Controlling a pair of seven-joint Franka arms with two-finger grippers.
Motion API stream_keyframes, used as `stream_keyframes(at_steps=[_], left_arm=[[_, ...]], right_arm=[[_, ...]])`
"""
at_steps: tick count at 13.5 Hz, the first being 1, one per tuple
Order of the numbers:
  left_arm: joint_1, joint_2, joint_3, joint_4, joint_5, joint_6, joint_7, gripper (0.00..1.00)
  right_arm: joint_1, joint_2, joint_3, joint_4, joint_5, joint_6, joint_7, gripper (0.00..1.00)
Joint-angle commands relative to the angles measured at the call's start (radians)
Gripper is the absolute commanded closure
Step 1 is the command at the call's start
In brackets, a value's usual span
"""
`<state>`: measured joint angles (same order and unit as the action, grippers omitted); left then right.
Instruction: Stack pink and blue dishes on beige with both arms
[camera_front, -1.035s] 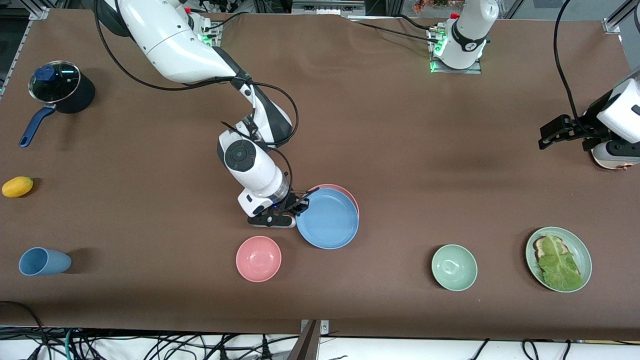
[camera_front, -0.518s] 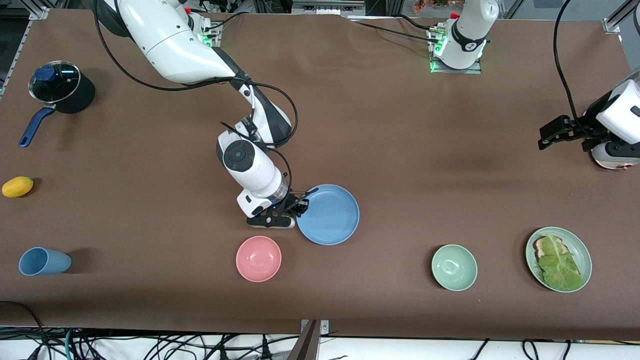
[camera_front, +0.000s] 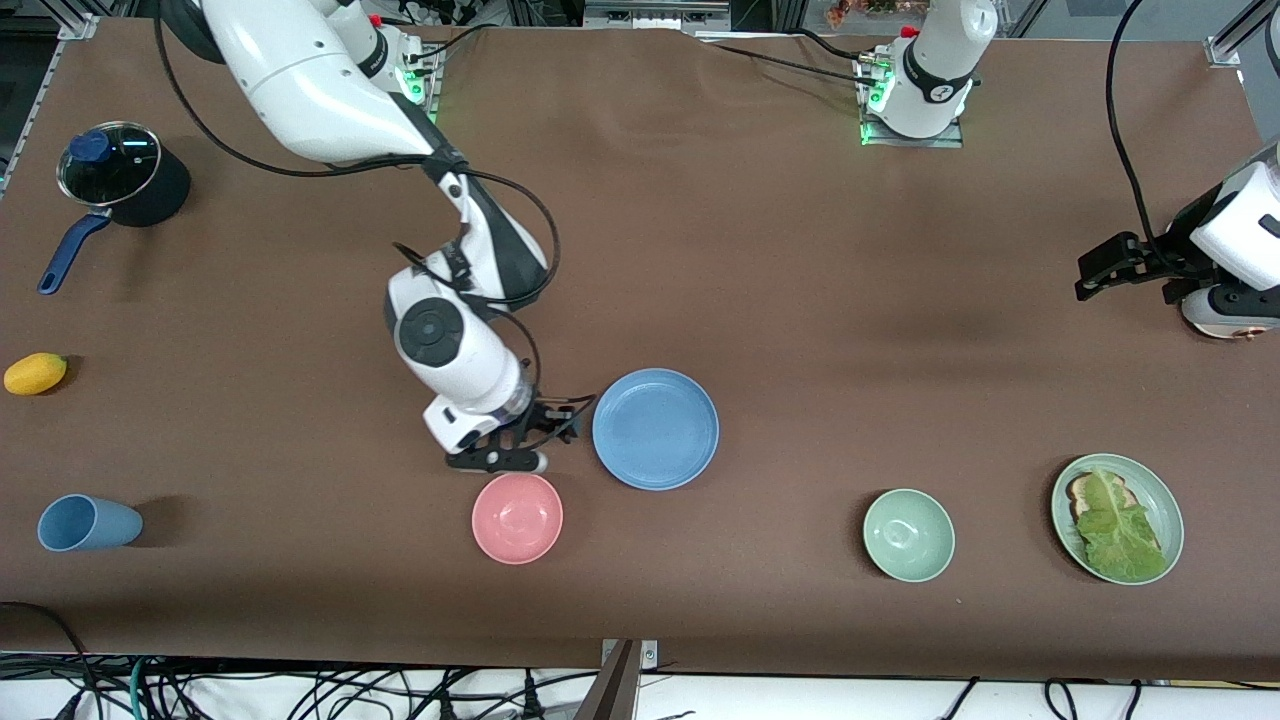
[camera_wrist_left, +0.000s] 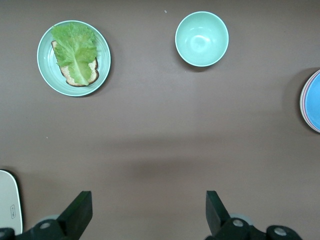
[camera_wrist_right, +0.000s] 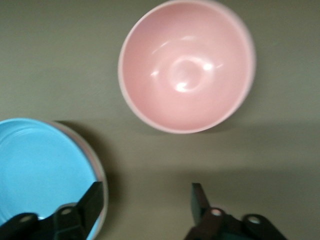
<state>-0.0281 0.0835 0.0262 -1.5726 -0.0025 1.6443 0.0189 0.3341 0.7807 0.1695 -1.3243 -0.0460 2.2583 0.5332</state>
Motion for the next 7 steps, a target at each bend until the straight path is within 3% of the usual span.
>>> stream_keyframes(at_steps=[1, 5, 7], left_arm=[[-0.006, 0.007, 0.008, 0.016, -0.004, -0.003, 0.021, 0.0], [-0.006, 0.007, 0.008, 0.016, -0.004, -0.003, 0.021, 0.0], [-0.006, 0.007, 0.008, 0.016, -0.004, -0.003, 0.021, 0.0]], right_arm=[[-0.004, -0.057, -0.047, -0.022, -0.012, -0.075, -0.045, 0.0], [-0.006, -0.159, -0.169, -0.098, -0.003, -0.172, -0.203, 0.0], [-0.006, -0.254, -0.186, -0.143, 0.0, -0.264, -0.202, 0.0]])
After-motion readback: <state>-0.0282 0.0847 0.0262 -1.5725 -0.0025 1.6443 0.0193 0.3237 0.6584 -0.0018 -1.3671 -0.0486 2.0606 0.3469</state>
